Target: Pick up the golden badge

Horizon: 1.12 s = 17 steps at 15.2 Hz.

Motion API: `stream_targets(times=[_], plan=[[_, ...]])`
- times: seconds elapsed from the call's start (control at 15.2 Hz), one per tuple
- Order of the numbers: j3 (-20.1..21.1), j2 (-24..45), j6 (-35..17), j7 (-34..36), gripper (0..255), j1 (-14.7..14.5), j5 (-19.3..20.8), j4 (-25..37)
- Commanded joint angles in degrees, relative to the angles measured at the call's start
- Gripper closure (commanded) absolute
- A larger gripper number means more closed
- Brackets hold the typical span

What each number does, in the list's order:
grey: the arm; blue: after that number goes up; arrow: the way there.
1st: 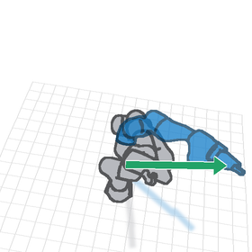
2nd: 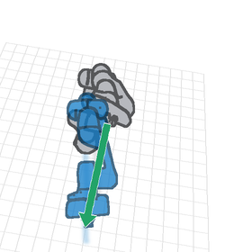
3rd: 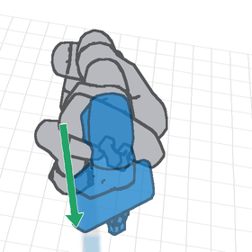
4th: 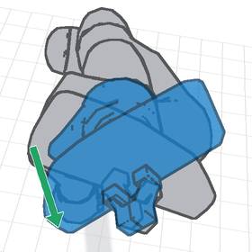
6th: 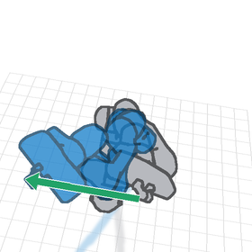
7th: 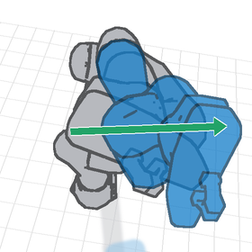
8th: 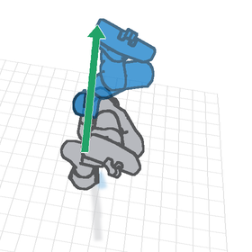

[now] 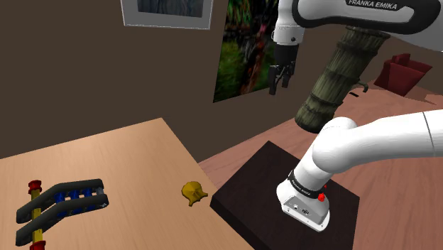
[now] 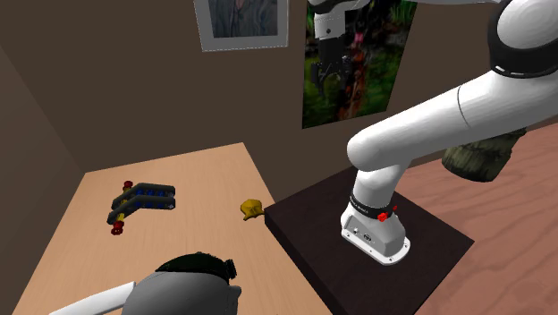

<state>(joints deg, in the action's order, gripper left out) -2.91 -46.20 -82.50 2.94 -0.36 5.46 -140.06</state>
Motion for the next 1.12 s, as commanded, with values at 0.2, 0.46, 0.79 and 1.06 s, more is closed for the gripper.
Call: stream_targets(times=[0.2, 0.46, 0.79, 1.06], plan=[[1.1, -0.1, -5.7, -0.3, 0, -1.7, -1.0, -5.2], [2.7, 0.8, -13.8, -0.6, 0, -4.3, -2.5, -11.4], [4.9, 4.3, -24.9, -1.0, 0, -7.7, -4.4, -17.9], [6.9, 9.2, -34.7, -1.2, 0, -10.6, -5.9, -21.7]])
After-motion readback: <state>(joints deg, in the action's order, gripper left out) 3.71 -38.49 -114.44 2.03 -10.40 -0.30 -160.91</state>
